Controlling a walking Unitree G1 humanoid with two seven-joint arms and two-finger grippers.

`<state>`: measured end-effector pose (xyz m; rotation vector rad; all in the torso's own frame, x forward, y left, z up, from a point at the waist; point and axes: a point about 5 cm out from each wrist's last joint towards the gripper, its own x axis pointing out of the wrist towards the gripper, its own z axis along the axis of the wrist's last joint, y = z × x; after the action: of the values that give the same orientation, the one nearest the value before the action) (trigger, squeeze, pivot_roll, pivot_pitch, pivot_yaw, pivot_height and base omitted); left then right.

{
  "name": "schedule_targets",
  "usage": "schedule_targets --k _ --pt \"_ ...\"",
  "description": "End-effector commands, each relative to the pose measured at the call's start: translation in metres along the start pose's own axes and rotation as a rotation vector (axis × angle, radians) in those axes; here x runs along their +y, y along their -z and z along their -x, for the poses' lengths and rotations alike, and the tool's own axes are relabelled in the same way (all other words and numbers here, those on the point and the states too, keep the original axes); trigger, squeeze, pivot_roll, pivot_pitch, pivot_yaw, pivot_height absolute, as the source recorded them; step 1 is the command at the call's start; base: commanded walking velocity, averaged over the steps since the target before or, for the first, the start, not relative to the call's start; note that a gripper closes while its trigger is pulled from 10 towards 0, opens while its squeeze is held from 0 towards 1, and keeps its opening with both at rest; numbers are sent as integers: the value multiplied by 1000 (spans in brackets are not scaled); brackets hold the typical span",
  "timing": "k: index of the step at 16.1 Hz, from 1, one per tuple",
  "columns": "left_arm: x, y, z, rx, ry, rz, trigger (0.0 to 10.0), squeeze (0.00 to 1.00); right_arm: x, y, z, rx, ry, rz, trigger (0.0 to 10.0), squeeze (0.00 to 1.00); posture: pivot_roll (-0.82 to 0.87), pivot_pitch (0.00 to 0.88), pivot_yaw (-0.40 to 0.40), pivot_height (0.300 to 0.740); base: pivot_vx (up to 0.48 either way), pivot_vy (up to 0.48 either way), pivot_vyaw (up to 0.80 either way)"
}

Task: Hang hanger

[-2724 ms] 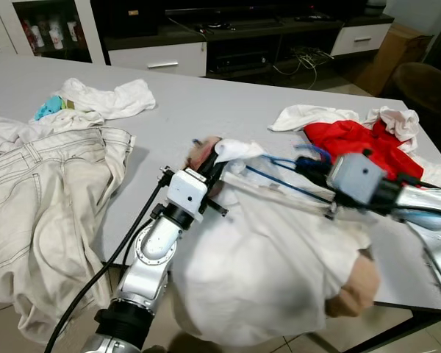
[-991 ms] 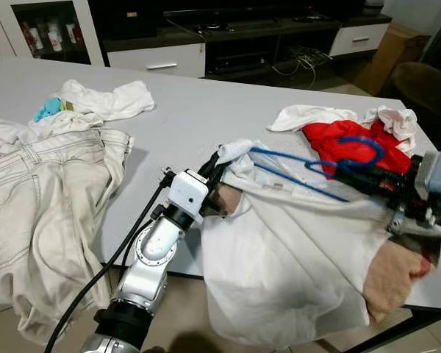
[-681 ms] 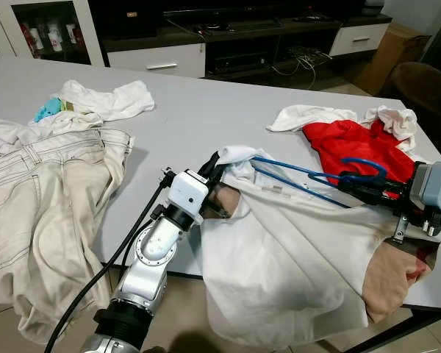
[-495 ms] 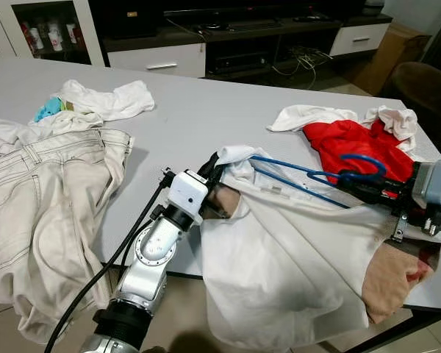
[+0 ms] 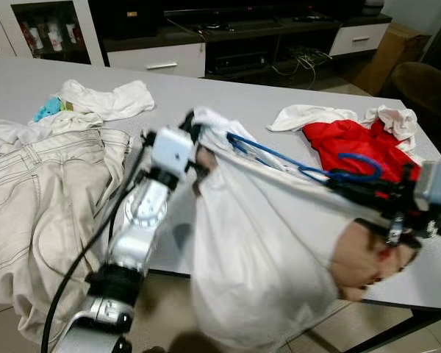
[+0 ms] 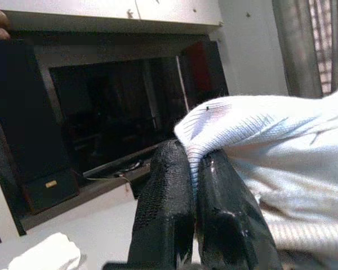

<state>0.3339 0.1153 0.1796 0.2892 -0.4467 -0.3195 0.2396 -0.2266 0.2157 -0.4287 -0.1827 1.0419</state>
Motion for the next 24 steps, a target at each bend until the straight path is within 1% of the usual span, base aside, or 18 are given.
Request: schedule_targets --k 1,2,4,5,7,8,9,11,12,14,15,16,17,20,21,22,23,24 --pt "5 0 -2 12 -7 5 0 0 -3 -10 -3 -29 -2 23 0 0 -31 0 -24 740 0 0 0" --pt "4 6 0 42 -5 14 0 0 -5 -13 -3 -50 11 19 0 0 -34 0 -23 740 0 0 0" --pt "4 23 7 132 12 16 0 0 -11 -16 1 -52 47 37 0 0 -36 0 -23 740 0 0 0" --pt "5 28 10 154 11 14 0 0 -14 -15 2 -52 69 44 0 0 -35 0 -24 740 0 0 0" --pt "14 41 17 232 -4 -7 0 0 -18 -16 5 -62 114 57 0 0 -35 0 -24 740 0 0 0" --pt "16 50 21 294 -1 -17 0 0 -20 -18 3 -80 129 55 0 0 -35 0 -24 740 0 0 0" --pt "16 55 23 321 3 -18 0 0 -21 -19 2 -90 139 54 0 0 -35 0 -24 740 0 0 0" --pt "7 62 30 361 56 -11 0 0 -24 -22 1 -115 159 51 0 0 -33 0 -20 740 0 0 0" --pt "4 68 35 382 73 -29 0 0 -25 -22 1 -114 161 48 0 0 -33 0 -20 740 0 0 0" --pt "5 69 36 393 65 -17 0 0 -26 -21 2 -109 170 47 0 0 -33 0 -20 740 0 0 0" --pt "2 71 37 397 90 -18 0 0 -26 -21 0 -112 172 45 0 0 -33 0 -21 740 0 0 0" --pt "-8 77 42 428 142 -22 0 0 -28 -19 -2 -108 177 43 0 0 -33 0 -20 740 0 0 0" --pt "-16 80 47 443 170 -18 0 0 -31 -17 0 -85 185 58 0 0 -36 0 -19 740 0 0 0" --pt "-36 85 58 467 225 15 0 0 -40 -16 3 -74 228 70 0 0 -36 0 -21 740 0 0 0" --pt "-41 86 60 473 240 21 0 0 -41 -16 3 -73 232 72 0 0 -35 0 -22 740 0 0 0" --pt "-50 87 65 477 277 24 0 0 -42 -15 2 -62 225 79 0 0 -33 0 -23 740 0 0 0" --pt "-53 87 66 476 291 21 0 0 -43 -14 2 -54 217 81 0 0 -32 0 -24 740 0 0 0" --pt "-57 86 67 471 308 14 0 0 -40 -11 0 -17 179 88 0 0 -32 0 -24 740 0 0 0"
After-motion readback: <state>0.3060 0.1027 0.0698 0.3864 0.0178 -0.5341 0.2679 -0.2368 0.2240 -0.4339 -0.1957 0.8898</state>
